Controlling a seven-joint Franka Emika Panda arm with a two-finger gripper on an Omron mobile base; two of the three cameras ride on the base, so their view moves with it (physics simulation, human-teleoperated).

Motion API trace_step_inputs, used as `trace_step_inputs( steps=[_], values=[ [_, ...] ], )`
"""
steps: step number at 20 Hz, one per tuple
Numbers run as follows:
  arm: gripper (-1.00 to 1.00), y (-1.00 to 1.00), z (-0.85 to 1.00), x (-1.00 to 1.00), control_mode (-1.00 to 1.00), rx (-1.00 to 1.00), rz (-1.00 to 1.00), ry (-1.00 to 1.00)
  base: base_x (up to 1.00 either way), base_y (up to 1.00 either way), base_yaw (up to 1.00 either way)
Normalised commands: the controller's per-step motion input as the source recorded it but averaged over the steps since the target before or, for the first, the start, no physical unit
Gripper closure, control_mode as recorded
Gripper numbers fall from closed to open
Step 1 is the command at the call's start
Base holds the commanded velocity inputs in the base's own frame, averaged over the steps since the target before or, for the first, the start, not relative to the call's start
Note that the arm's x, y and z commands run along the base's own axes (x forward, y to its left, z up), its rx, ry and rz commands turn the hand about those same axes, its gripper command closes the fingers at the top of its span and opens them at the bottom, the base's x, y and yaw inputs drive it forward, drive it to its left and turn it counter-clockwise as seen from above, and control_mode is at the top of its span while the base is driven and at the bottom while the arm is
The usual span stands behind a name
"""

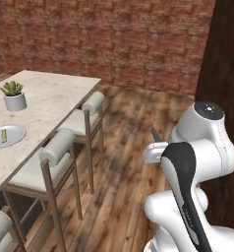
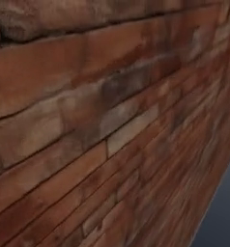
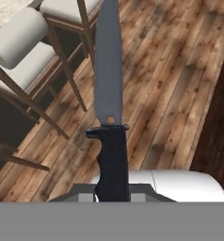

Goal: Retrieve the butter from the fridge and place it on a plate on the dining table. Then retrieve the butter knife by the fridge and place it near the plate.

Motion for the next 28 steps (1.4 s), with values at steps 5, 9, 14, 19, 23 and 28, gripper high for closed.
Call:
trace_step_inputs(
  steps=[5,9,14,19,23,28],
  values=[
    [1.0,0.0,0.0,0.0,1.0,0.0,0.0,0.0,0.56,-0.83,0.45],
    [1.0,0.0,0.0,0.0,1.0,0.0,0.0,0.0,0.57,-0.96,0.47],
    [1.0,0.0,0.0,0.0,1.0,0.0,0.0,0.0,0.46,-0.97,0.51],
    [1.0,0.0,0.0,0.0,1.0,0.0,0.0,0.0,0.41,-0.43,0.45],
    [1.0,0.0,0.0,0.0,1.0,0.0,0.0,0.0,0.36,-0.08,0.42],
    [1.0,0.0,0.0,0.0,1.0,0.0,0.0,0.0,0.16,0.19,0.32]
  ],
)
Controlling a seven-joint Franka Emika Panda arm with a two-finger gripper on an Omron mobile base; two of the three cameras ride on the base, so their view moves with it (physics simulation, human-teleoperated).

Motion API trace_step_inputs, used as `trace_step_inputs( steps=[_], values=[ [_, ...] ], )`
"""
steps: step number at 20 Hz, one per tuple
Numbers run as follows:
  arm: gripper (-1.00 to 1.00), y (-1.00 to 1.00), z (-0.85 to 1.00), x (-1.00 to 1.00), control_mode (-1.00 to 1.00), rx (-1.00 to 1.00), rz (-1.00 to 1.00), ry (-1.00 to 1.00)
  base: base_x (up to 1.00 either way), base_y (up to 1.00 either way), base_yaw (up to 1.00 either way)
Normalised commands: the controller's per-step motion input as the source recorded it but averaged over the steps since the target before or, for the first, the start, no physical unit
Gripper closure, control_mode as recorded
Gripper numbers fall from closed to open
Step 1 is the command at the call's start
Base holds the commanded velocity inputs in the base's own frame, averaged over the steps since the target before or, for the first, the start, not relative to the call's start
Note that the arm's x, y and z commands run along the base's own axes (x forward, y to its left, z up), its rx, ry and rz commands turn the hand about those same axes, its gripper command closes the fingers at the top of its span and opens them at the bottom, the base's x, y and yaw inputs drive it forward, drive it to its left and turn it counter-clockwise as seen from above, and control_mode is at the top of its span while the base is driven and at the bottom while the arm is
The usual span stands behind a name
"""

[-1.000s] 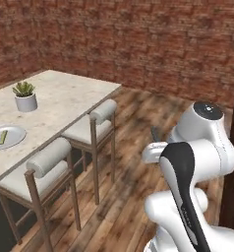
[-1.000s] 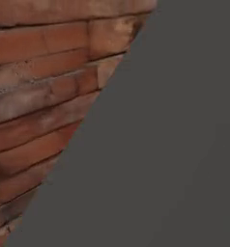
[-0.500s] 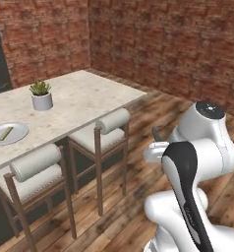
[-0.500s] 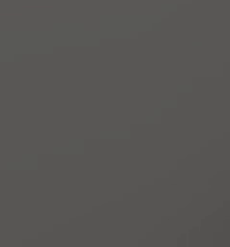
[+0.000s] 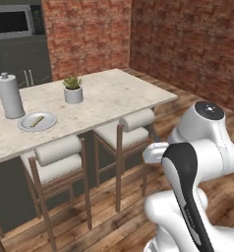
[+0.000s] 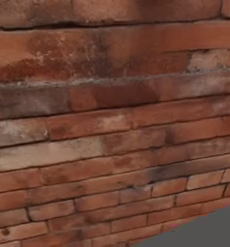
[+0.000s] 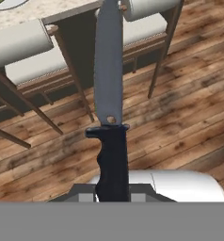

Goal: Retrieve the butter from the fridge and place it on a plate on the dining table. Then retrieve the butter knife by the fridge and place it near the plate.

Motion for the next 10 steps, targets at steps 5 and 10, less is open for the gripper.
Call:
trace_step_inputs(
  steps=[5,10],
  values=[
    [1.0,0.0,0.0,0.0,1.0,0.0,0.0,0.0,0.33,0.07,0.35],
    [1.0,0.0,0.0,0.0,1.0,0.0,0.0,0.0,0.56,-0.03,0.4]
  ],
)
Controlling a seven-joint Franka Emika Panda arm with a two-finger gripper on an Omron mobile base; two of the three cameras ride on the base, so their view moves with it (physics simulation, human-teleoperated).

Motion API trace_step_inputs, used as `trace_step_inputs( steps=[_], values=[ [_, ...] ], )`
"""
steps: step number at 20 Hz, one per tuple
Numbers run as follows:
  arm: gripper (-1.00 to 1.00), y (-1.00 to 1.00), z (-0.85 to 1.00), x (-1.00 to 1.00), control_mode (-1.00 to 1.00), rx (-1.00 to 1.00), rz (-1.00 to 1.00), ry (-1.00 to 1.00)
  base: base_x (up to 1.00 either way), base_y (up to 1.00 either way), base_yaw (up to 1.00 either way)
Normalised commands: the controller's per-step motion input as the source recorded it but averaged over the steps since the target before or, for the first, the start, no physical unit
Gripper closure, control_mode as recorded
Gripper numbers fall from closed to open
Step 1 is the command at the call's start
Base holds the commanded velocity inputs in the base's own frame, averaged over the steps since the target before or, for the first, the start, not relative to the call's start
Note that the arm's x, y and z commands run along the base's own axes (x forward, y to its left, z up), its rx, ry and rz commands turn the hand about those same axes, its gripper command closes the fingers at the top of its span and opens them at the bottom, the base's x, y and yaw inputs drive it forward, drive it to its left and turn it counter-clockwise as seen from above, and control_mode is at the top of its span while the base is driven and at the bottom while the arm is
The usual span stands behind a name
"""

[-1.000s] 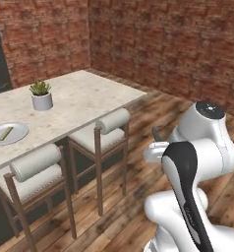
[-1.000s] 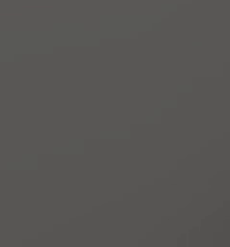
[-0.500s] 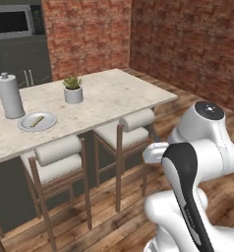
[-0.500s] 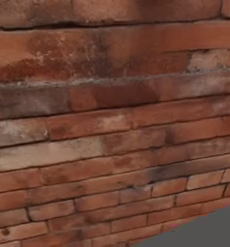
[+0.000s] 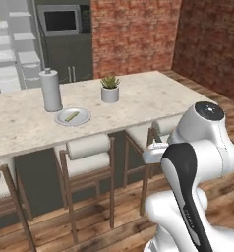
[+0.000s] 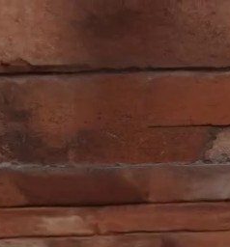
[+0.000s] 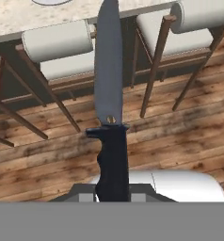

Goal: Retrieve the butter from the fridge and place it on a plate on the dining table. Then retrieve the butter knife by the fridge and place it near the plate.

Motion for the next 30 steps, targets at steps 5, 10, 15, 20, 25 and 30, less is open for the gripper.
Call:
trace_step_inputs(
  steps=[5,10,15,20,25,30],
  values=[
    [1.0,0.0,0.0,0.0,1.0,0.0,0.0,0.0,0.56,-0.1,0.34],
    [1.0,0.0,0.0,0.0,1.0,0.0,0.0,0.0,0.28,-0.54,0.16],
    [1.0,0.0,0.0,0.0,1.0,0.0,0.0,0.0,0.35,-0.91,0.14],
    [1.0,0.0,0.0,0.0,1.0,0.0,0.0,0.0,0.38,-0.48,0.08],
    [1.0,0.0,0.0,0.0,1.0,0.0,0.0,0.0,0.63,0.04,0.01],
    [1.0,0.0,0.0,0.0,1.0,0.0,0.0,0.0,0.7,0.09,0.03]
  ],
)
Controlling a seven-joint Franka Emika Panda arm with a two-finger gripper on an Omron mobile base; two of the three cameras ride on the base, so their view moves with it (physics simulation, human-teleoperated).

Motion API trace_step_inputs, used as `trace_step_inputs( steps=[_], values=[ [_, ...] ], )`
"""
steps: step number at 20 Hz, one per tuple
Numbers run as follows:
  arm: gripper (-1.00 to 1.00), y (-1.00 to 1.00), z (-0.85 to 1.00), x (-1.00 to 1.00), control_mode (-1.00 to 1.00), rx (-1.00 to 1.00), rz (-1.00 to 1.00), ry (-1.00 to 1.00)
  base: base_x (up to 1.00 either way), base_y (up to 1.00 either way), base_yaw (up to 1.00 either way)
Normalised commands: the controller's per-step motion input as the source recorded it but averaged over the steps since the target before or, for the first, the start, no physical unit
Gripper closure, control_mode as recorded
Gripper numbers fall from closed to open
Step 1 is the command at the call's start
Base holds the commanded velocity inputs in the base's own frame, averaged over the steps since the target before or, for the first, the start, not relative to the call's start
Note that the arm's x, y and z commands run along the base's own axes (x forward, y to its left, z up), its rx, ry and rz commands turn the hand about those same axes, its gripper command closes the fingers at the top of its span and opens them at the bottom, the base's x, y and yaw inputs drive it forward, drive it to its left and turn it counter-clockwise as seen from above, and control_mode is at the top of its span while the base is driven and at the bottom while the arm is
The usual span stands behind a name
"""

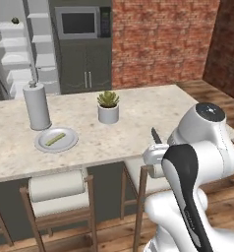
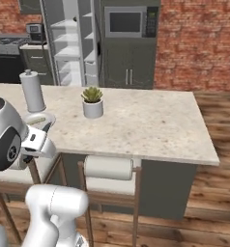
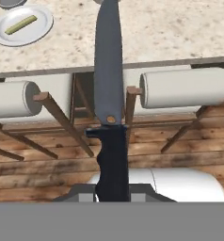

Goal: Retrieve the butter from the fridge and place it on a plate on the dining table. Then retrieve the butter knife by the fridge and place it near the plate.

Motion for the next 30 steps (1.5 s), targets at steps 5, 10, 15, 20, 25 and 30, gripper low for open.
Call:
trace_step_inputs(
  steps=[5,10,15,20,25,30],
  values=[
    [1.0,0.0,0.0,0.0,1.0,0.0,0.0,0.0,0.64,0.24,0.02],
    [1.0,0.0,0.0,0.0,1.0,0.0,0.0,0.0,0.54,0.47,0.0],
    [1.0,0.0,0.0,0.0,1.0,0.0,0.0,0.0,0.48,0.51,0.01],
    [1.0,0.0,0.0,0.0,1.0,0.0,0.0,0.0,0.45,0.41,0.09],
    [1.0,0.0,0.0,0.0,1.0,0.0,0.0,0.0,0.21,0.34,0.04],
    [1.0,0.0,0.0,0.0,1.0,0.0,0.0,0.0,0.0,0.03,0.0]
  ],
)
